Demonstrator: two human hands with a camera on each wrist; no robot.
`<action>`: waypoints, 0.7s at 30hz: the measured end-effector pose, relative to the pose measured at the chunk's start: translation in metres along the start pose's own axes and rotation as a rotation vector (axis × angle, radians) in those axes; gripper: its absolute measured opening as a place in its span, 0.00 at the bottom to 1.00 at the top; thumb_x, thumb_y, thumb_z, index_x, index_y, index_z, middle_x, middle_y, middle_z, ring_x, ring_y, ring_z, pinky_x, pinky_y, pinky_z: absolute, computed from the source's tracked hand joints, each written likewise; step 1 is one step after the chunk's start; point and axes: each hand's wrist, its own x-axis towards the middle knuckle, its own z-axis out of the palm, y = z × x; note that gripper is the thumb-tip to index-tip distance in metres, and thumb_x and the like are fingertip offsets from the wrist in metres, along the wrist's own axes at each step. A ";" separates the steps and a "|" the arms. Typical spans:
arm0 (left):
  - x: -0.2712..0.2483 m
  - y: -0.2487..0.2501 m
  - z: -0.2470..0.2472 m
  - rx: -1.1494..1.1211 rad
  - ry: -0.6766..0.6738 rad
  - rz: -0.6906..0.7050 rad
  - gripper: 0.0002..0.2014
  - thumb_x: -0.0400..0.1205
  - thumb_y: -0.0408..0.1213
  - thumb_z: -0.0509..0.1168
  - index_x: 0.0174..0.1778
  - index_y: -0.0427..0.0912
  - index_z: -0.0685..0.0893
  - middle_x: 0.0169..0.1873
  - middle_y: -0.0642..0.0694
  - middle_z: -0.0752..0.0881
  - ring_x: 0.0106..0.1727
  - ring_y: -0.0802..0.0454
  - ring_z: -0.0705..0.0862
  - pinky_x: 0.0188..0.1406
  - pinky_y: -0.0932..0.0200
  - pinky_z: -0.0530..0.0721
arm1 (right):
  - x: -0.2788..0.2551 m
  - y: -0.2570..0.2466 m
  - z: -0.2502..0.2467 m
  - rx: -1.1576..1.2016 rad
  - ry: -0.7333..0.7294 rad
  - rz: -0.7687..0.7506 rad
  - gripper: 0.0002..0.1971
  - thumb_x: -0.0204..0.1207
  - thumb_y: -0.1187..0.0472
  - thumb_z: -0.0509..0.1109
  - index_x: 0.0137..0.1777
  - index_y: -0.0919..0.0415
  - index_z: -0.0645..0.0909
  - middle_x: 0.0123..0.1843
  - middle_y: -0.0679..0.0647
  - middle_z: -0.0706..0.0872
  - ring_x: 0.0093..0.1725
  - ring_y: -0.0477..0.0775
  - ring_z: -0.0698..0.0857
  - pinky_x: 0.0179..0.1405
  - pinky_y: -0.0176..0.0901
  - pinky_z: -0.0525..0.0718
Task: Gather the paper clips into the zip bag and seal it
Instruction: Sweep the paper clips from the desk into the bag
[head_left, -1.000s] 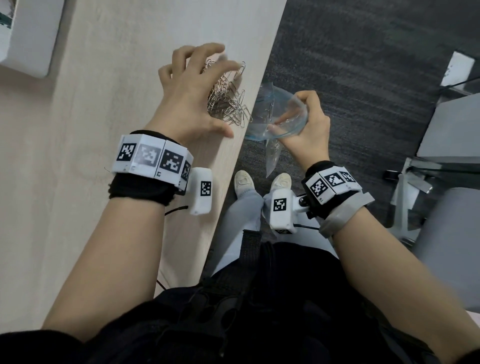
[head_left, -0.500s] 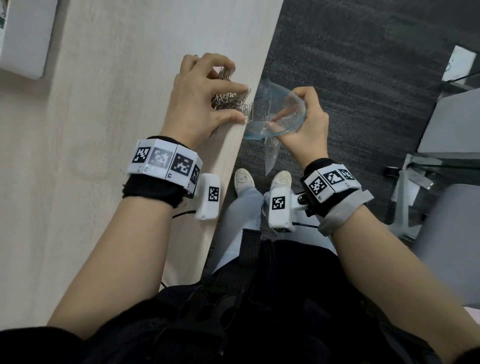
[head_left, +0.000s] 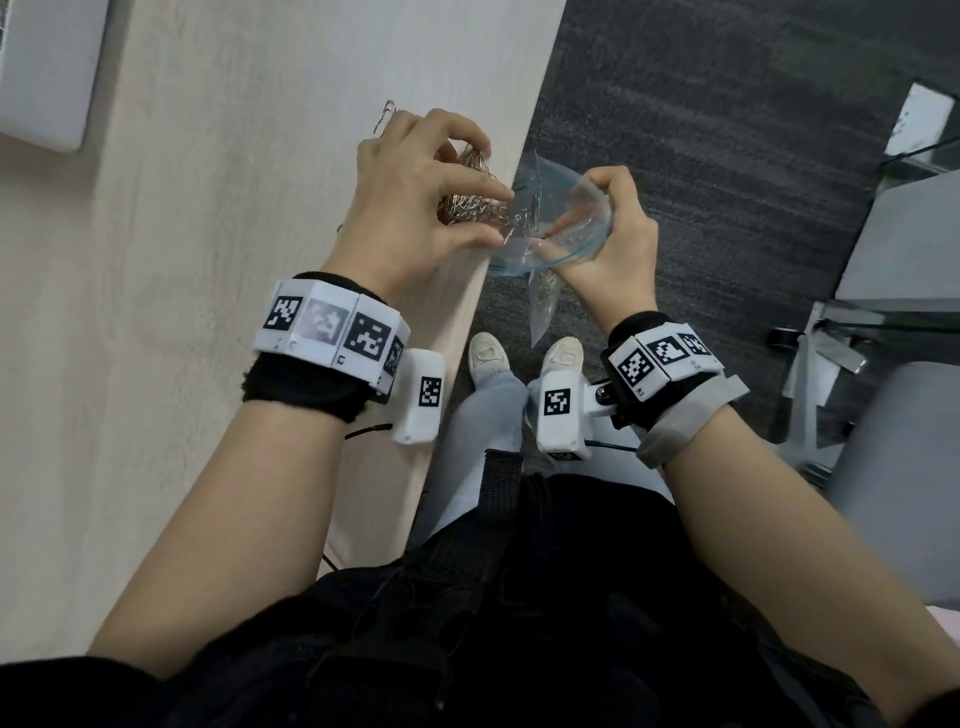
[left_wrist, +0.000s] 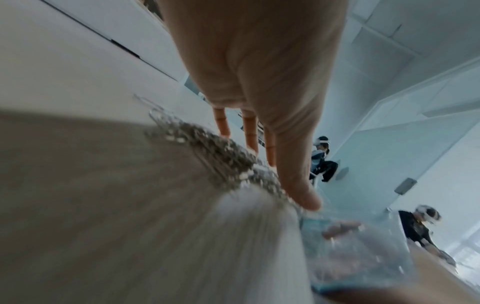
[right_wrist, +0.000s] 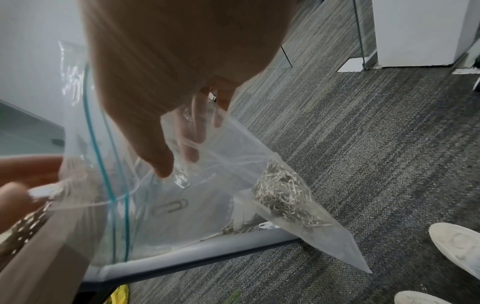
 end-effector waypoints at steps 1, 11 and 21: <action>-0.003 -0.002 -0.006 0.001 -0.020 -0.019 0.25 0.62 0.60 0.71 0.56 0.58 0.85 0.65 0.51 0.78 0.63 0.42 0.73 0.63 0.46 0.65 | 0.000 0.000 0.000 0.000 -0.001 0.000 0.25 0.59 0.46 0.79 0.52 0.53 0.72 0.40 0.49 0.86 0.40 0.56 0.90 0.41 0.46 0.87; -0.023 -0.017 -0.033 0.150 -0.299 -0.307 0.63 0.48 0.56 0.80 0.79 0.65 0.53 0.82 0.53 0.37 0.81 0.44 0.31 0.74 0.29 0.34 | -0.001 -0.002 0.002 0.005 -0.006 -0.007 0.26 0.59 0.44 0.79 0.52 0.52 0.72 0.38 0.46 0.85 0.39 0.57 0.90 0.40 0.49 0.88; -0.017 -0.011 -0.020 0.010 -0.066 -0.122 0.39 0.59 0.50 0.79 0.68 0.54 0.78 0.69 0.46 0.72 0.65 0.39 0.68 0.63 0.43 0.75 | -0.002 0.001 0.003 -0.022 -0.005 -0.033 0.25 0.59 0.45 0.78 0.51 0.52 0.72 0.37 0.39 0.83 0.38 0.53 0.89 0.40 0.42 0.86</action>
